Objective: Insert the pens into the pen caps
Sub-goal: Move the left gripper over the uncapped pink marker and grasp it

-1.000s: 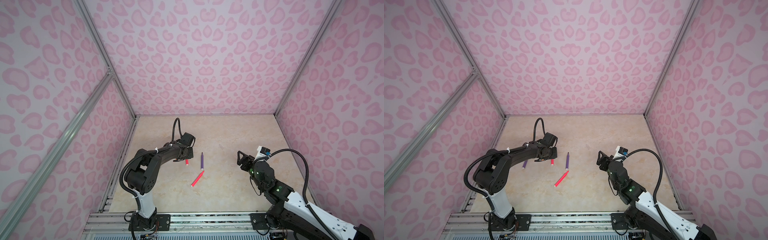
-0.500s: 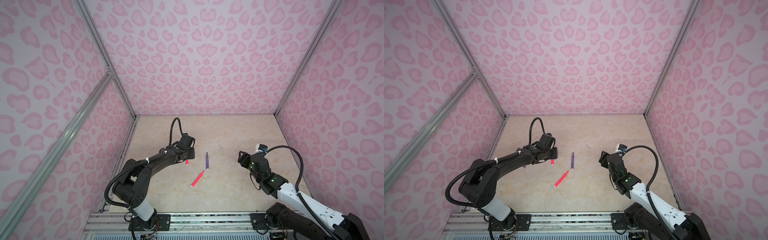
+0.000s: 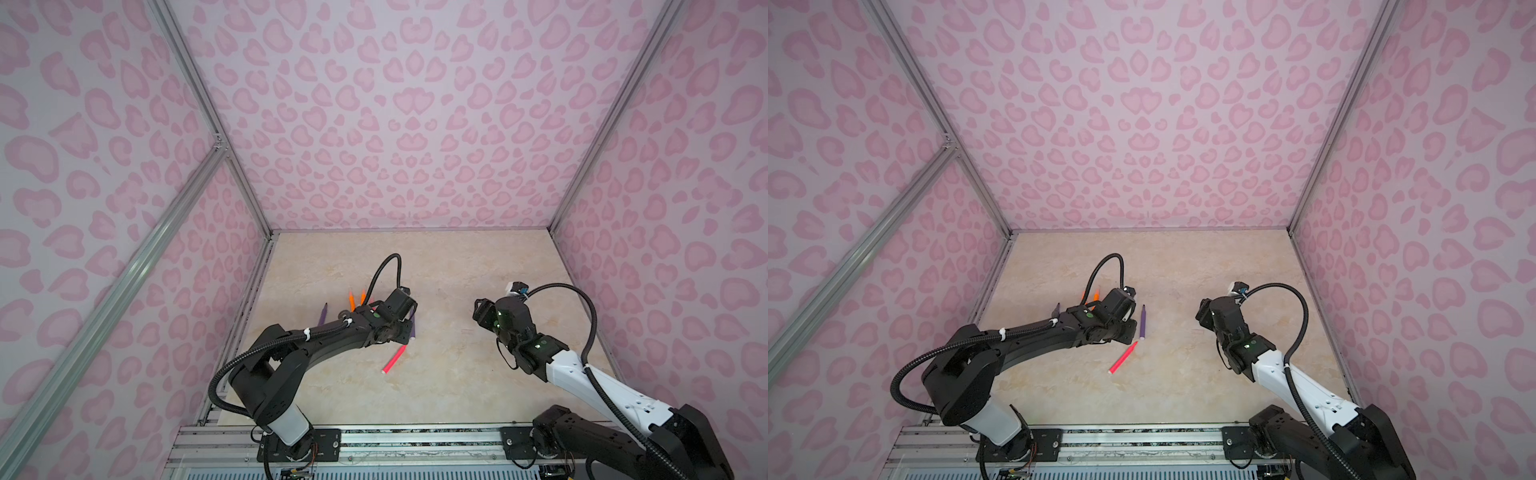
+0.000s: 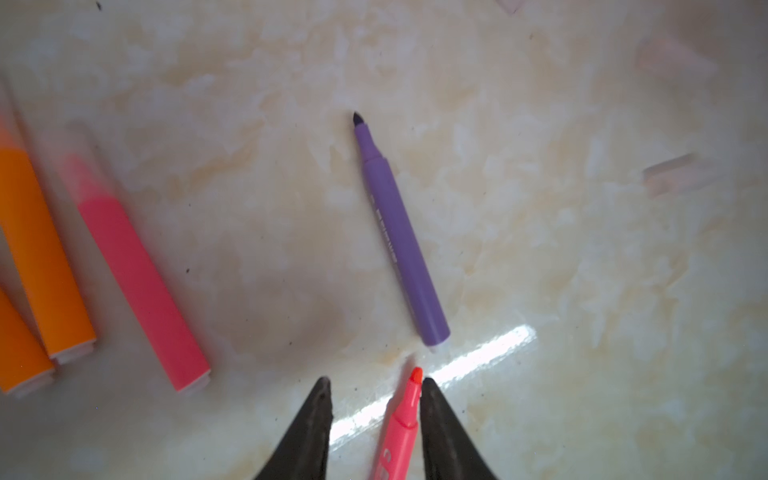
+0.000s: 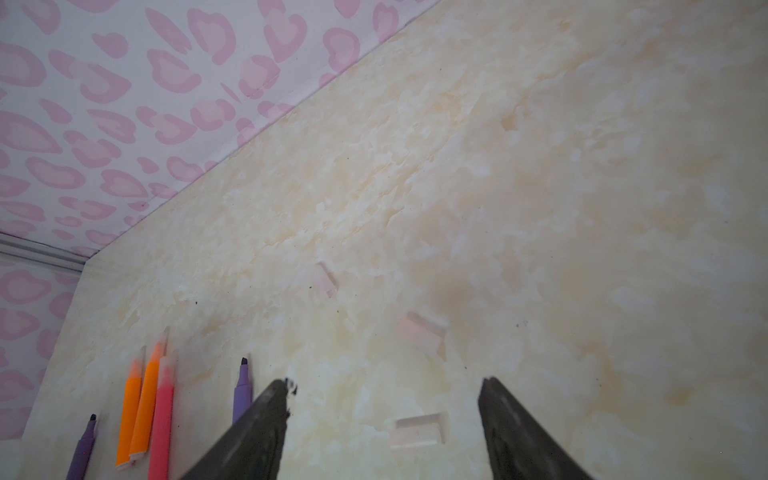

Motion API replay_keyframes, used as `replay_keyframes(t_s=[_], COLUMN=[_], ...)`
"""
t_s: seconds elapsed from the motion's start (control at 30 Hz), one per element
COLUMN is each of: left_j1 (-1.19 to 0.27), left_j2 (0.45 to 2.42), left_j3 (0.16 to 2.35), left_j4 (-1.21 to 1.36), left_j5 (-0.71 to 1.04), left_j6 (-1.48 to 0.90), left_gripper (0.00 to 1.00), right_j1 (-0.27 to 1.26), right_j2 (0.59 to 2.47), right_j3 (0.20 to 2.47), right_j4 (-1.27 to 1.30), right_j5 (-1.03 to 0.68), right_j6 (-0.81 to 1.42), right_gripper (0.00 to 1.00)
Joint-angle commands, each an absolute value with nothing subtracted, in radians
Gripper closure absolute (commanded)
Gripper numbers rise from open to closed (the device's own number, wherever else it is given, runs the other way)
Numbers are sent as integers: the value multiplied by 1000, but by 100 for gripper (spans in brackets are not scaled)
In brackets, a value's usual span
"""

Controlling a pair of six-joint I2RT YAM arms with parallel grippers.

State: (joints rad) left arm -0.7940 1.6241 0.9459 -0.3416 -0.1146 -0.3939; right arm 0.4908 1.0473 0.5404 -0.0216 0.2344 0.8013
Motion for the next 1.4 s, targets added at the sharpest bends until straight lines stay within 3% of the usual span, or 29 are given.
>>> replay_keyframes(t_s=[0.0, 0.43, 0.7, 1.0, 1.37], left_j1=[-805, -876, -893, -954, -991], left_j2=[1592, 1583, 1537, 1366, 1504], left_j3=[872, 801, 784, 714, 729], left_j4=[-372, -357, -382, -276, -222], left_j5=[-122, -112, -259, -142, -112], left_j6=[-422, -386, -439, -332, -308], left_gripper=[62, 61, 57, 53, 55], right_j1=[492, 492, 492, 492, 492], right_j2=[1020, 892, 767, 744, 768], right_j3=[527, 486, 447, 447, 459], right_j4=[-31, -62, -90, -100, -94], right_j5=[236, 213, 230, 223, 202], right_j6=[806, 810, 802, 798, 789], right_gripper=[26, 26, 26, 25, 25])
